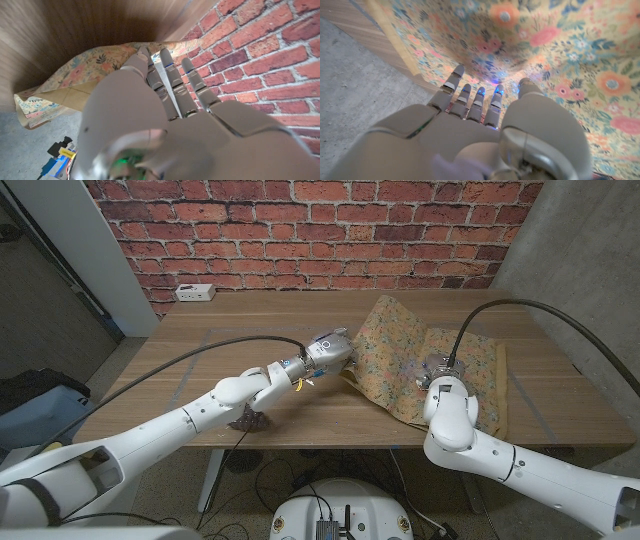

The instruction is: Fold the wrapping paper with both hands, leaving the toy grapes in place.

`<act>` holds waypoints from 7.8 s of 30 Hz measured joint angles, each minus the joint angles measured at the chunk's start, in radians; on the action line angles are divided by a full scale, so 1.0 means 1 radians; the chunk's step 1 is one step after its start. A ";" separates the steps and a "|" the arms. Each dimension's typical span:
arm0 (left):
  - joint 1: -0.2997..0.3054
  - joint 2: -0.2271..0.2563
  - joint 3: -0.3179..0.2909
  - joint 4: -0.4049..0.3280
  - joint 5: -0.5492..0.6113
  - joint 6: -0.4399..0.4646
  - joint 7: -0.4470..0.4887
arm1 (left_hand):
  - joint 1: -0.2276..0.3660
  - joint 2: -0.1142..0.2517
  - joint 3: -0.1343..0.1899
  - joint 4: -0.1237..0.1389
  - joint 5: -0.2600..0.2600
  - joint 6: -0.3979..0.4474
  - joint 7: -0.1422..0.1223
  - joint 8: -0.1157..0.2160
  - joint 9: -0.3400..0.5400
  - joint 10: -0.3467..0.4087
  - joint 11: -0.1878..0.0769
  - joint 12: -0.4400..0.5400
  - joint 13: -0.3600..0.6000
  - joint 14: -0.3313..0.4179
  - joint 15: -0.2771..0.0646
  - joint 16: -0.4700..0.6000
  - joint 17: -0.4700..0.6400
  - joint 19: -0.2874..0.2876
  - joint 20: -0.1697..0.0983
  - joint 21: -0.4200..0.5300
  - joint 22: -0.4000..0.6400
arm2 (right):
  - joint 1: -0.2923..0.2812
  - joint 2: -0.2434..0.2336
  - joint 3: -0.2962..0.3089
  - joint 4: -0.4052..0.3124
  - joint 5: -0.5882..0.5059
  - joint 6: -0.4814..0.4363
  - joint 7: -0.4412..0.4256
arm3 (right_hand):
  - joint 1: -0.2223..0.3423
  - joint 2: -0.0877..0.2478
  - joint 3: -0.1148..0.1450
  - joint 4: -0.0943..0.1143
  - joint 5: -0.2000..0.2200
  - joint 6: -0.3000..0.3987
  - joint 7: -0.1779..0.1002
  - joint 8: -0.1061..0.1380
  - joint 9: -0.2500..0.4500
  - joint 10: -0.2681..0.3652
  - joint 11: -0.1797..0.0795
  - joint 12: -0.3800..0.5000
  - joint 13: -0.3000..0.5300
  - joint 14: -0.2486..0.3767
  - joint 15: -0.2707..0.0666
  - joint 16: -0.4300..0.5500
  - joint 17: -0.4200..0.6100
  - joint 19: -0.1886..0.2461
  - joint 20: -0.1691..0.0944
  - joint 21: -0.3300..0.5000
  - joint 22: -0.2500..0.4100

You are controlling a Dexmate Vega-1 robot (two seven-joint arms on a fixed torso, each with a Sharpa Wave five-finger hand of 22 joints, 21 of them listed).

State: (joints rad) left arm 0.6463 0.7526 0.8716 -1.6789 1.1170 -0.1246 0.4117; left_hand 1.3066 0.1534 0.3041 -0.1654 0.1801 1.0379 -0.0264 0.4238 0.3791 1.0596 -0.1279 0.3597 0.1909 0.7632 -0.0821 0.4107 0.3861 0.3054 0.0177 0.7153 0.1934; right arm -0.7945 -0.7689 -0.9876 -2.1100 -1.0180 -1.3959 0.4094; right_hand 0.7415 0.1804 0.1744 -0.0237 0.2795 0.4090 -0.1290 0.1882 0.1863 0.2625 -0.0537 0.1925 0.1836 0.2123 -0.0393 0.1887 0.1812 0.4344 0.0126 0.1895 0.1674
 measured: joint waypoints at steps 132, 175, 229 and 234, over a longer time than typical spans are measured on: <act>-0.465 -0.380 0.236 0.378 -0.092 -0.323 0.083 | 0.022 0.002 -0.003 0.005 -0.009 0.002 0.001 0.018 0.013 -0.033 -0.016 0.062 0.000 -0.018 0.007 -0.027 0.077 -0.026 -0.007 0.077 -0.003 | -0.297 0.068 0.353 -0.095 0.015 0.003 -0.223 | -0.239 -0.043 -0.029 0.090 -0.024 -0.060 -0.005 -0.003 0.000 -0.038 -0.014 -0.011 0.000 -0.003 0.001 -0.006 0.001 -0.107 0.146 -0.016 0.003; -0.425 -0.239 0.127 0.063 0.055 -0.331 -0.089 | 0.016 -0.002 -0.004 0.004 -0.009 -0.002 -0.002 0.018 0.019 -0.032 -0.015 0.062 0.000 -0.011 0.003 -0.043 0.085 -0.042 -0.013 0.091 -0.003 | -0.376 0.608 0.553 0.192 -0.496 0.004 -0.659 | -0.031 -0.020 0.130 -0.100 -0.062 -0.138 0.002 0.005 0.000 -0.123 -0.012 0.004 -0.002 -0.091 0.002 0.005 -0.009 -0.133 0.084 0.015 0.000; -0.607 -0.504 0.406 0.406 0.122 -0.308 0.161 | -0.539 0.040 -0.033 0.225 0.002 -0.891 -0.135 -0.255 -0.184 -0.929 0.028 -0.185 0.118 -0.526 0.043 -0.226 -0.177 -0.203 0.077 0.016 -0.009 | -0.598 0.580 0.695 -0.116 0.141 0.035 -1.518 | 0.089 -0.037 0.211 -0.136 -0.091 -0.157 0.022 0.000 0.000 -0.100 0.000 0.000 0.000 -0.003 -0.004 0.020 -0.002 0.014 0.061 0.023 0.000; -0.566 -0.517 0.378 0.426 0.062 -0.251 0.185 | -0.595 0.051 -0.023 0.277 0.009 -0.890 -0.128 -0.241 -0.184 -0.923 0.034 -0.167 0.101 -0.526 0.043 -0.218 -0.177 -0.202 0.077 0.016 -0.009 | -0.597 0.569 0.687 -0.121 0.144 0.030 -1.522 | 0.089 -0.037 0.211 -0.136 -0.091 -0.147 0.024 0.005 0.000 -0.094 0.002 0.000 0.000 0.001 0.000 0.020 -0.002 0.014 0.061 0.023 0.000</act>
State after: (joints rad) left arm 0.0798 0.2357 1.2491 -1.2527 1.1792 -0.3756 0.5970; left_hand 0.7114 0.2045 0.2810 0.1120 0.1889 0.1483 -0.1541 0.1824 0.1952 0.1369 -0.0937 0.1927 0.2921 0.2376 -0.0391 0.1929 0.2090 0.1030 0.0945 0.7318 0.1841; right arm -1.3911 -0.2004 -0.3009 -2.2308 -0.8735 -1.3657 -1.1125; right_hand 0.8308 0.1437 0.3850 -0.1599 0.1885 0.2623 -0.1049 0.1927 0.1863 0.1689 -0.0520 0.1922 0.1837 0.2129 -0.0392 0.2089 0.1795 0.4486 0.0734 0.2125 0.1679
